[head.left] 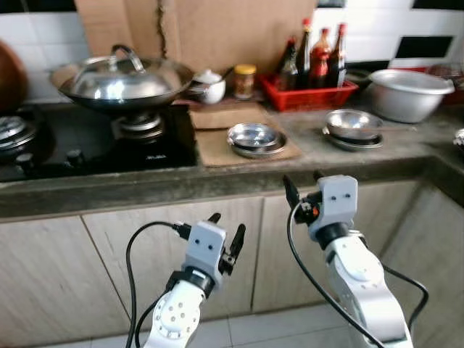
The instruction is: Kitchen organization
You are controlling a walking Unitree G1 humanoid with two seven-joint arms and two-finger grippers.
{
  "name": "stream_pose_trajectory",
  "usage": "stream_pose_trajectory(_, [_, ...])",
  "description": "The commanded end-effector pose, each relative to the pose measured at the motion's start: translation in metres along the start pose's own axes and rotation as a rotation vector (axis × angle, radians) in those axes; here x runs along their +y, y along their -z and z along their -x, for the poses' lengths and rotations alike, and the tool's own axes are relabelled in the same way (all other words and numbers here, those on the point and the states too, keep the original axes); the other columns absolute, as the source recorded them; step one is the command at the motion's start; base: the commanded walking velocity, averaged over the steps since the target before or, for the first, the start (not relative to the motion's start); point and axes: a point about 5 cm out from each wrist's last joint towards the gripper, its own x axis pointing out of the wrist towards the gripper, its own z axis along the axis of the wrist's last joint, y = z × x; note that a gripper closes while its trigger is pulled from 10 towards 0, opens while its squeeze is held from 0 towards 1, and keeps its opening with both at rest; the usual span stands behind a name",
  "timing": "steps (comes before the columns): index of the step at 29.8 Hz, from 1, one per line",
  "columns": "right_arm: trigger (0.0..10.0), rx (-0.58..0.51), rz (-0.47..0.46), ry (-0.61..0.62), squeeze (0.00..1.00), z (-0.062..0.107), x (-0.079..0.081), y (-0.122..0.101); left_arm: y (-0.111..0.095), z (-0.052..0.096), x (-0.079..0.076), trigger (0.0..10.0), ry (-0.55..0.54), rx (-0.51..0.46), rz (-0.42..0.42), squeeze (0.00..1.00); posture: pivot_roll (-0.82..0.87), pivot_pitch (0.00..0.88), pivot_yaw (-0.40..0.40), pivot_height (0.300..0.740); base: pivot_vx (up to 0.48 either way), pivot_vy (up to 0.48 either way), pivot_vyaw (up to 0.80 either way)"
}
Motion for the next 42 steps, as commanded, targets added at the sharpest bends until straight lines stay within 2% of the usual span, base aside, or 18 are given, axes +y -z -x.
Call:
stream_pose_trajectory(1, [10.0,0.0,0.016,0.041,0.0,-0.001,-0.014,0.0,-0.005,-0.003,-0.008,10.0,0.026,-0.019,0.009,0.0,0.02,0.0,-0.058,0.74,0.352,0.0,0.0])
stream_pose_trajectory(6, [10.0,-0.003,0.016,0.047,0.0,-0.006,-0.015,-0.001,-0.005,-0.003,-0.008,10.0,0.025,-0.018,0.008,0.0,0.02,0.0,-0.06,0.74,0.355,0.0,0.0])
stream_pose_trajectory(11, [10.0,0.039,0.039,0.052,0.0,-0.016,-0.017,0.002,-0.004,-0.003,-0.008,10.0,0.026,-0.018,0.01,0.0,0.02,0.0,-0.064,0.74,0.353,0.0,0.0])
stream_pose_trajectory(17, [10.0,0.061,0.029,0.062,0.0,-0.018,-0.021,0.002,-0.004,-0.002,-0.009,10.0,0.026,-0.016,0.009,0.0,0.02,0.0,-0.066,0.74,0.352,0.0,0.0])
stream_pose_trajectory(24, [10.0,0.102,0.031,0.107,0.0,-0.025,-0.037,-0.003,-0.003,-0.001,-0.009,10.0,0.028,-0.017,0.011,0.0,0.02,0.0,-0.066,0.74,0.348,0.0,0.0])
stream_pose_trajectory(31, [10.0,0.147,0.047,0.151,0.0,-0.033,-0.042,-0.005,-0.002,-0.001,-0.009,10.0,0.025,-0.011,0.018,0.0,0.02,0.0,-0.067,0.74,0.266,0.0,0.0])
stream_pose_trajectory(35, [10.0,0.174,-0.002,0.086,0.0,-0.041,-0.041,-0.014,-0.002,-0.001,-0.009,10.0,0.021,-0.013,0.019,0.0,0.02,0.0,-0.069,0.74,0.0,0.0,0.0])
stream_pose_trajectory(36, [10.0,0.172,-0.004,0.08,1.0,-0.044,-0.042,-0.018,-0.003,-0.001,-0.01,10.0,0.022,-0.013,0.021,0.0,0.02,0.0,-0.072,0.74,0.0,0.0,0.0])
stream_pose_trajectory(42, [10.0,0.19,-0.009,0.046,1.0,-0.056,-0.04,-0.03,-0.001,0.0,-0.013,10.0,0.031,-0.005,0.025,0.0,0.02,0.0,-0.072,0.74,0.0,0.0,0.0])
